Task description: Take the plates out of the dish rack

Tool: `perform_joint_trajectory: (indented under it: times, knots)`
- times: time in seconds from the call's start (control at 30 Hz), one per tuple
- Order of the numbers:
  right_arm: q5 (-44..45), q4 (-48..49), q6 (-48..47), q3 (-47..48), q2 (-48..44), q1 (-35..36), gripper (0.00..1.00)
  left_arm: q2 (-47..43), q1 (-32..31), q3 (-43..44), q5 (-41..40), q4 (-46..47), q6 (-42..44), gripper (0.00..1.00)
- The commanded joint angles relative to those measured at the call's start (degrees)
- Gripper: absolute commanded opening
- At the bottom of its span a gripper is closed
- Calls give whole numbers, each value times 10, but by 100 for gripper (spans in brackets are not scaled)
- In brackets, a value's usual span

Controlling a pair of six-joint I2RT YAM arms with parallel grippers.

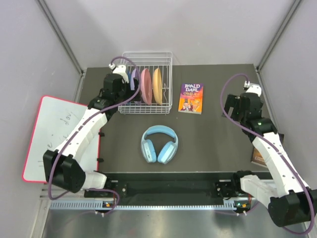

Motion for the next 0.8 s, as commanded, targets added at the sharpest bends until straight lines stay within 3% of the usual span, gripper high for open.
perform_joint_trajectory:
  times: [0.0, 0.23, 0.3, 0.77]
  knots:
    - [16, 19, -2, -9, 4, 1, 100, 21, -4, 35, 47, 29, 15, 99]
    - [19, 35, -8, -6, 43, 0, 100, 64, -4, 56, 213, 79, 7, 96]
    - [22, 36, -9, -3, 52, 0, 100, 91, -9, 70, 217, 82, 5, 94]
    - [9, 66, -9, -15, 70, 0, 100, 234, -114, 152, 6, 140, 43, 83]
